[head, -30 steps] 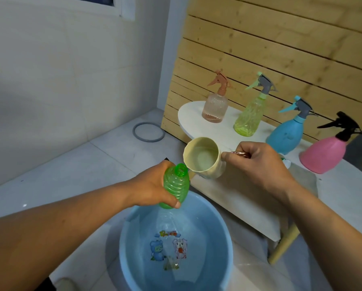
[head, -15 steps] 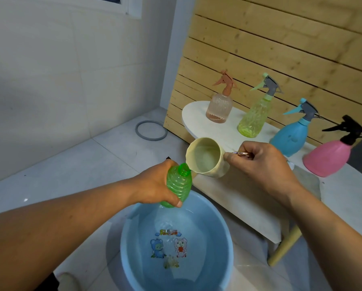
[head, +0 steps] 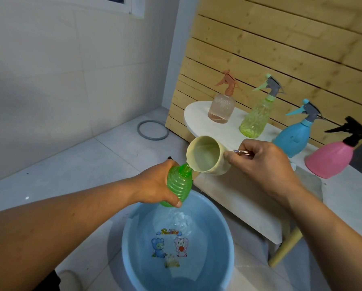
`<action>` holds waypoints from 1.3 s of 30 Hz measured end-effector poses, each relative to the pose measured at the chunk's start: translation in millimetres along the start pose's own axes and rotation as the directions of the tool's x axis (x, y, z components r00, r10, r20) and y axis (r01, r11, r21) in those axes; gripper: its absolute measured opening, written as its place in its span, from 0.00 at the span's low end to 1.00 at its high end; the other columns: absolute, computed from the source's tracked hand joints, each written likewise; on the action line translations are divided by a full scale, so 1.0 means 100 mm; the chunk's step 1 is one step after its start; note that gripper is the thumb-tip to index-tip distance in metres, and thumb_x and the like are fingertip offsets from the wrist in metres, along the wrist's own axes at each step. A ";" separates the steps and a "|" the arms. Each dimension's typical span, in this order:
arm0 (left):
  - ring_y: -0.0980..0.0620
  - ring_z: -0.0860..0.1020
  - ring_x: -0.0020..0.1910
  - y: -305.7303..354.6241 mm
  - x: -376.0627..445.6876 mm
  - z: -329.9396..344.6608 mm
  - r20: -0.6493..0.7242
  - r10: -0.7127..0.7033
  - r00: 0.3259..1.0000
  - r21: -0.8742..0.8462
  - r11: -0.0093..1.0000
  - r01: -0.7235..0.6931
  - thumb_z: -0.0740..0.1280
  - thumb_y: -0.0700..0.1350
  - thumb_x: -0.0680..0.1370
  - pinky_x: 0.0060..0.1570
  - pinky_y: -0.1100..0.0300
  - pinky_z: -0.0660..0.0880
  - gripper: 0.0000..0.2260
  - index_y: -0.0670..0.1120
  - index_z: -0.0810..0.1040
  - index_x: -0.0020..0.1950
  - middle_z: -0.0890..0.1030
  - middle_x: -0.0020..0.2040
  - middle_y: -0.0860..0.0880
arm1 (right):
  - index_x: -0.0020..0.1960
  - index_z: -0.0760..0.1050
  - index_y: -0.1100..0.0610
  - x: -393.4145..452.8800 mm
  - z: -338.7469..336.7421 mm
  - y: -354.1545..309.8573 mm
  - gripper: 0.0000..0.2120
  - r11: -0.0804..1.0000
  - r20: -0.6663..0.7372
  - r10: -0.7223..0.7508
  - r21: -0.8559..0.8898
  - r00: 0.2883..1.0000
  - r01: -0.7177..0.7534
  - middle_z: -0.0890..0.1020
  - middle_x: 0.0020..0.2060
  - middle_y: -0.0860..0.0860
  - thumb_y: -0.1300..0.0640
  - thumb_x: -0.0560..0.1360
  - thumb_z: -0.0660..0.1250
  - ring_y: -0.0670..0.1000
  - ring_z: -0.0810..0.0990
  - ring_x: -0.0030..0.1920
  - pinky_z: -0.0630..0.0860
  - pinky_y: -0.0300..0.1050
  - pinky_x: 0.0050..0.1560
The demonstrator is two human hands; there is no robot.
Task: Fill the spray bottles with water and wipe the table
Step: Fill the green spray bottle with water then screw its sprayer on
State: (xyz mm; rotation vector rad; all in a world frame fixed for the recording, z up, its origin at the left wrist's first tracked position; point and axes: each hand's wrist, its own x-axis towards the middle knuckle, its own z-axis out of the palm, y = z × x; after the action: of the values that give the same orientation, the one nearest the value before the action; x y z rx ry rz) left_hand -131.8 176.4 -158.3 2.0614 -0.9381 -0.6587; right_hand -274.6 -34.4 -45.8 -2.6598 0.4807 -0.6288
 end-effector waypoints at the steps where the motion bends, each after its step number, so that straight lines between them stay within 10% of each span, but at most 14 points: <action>1: 0.56 0.79 0.56 0.00 0.00 0.00 0.001 0.000 1.000 0.000 1.000 0.000 0.85 0.49 0.63 0.56 0.54 0.81 0.39 0.56 0.68 0.68 0.78 0.57 0.55 | 0.32 0.72 0.55 0.00 0.00 -0.01 0.20 1.000 -0.006 -0.004 -0.007 1.000 0.004 0.73 0.25 0.46 0.42 0.73 0.72 0.47 0.69 0.29 0.64 0.45 0.31; 39: 0.59 0.78 0.53 -0.06 0.02 0.03 -0.003 0.026 1.000 -0.003 1.000 -0.026 0.85 0.51 0.62 0.50 0.63 0.79 0.39 0.58 0.68 0.66 0.78 0.55 0.58 | 0.30 0.68 0.53 -0.05 -0.01 -0.12 0.21 0.987 -0.086 -0.134 -0.096 0.987 0.125 0.72 0.24 0.48 0.44 0.73 0.71 0.48 0.70 0.30 0.65 0.42 0.31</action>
State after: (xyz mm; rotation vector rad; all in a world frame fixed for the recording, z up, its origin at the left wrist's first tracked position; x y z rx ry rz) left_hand -130.1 176.3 -165.3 2.0432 -0.9601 -0.6422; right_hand -276.1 -22.0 -41.9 -2.7745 0.3714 -0.7895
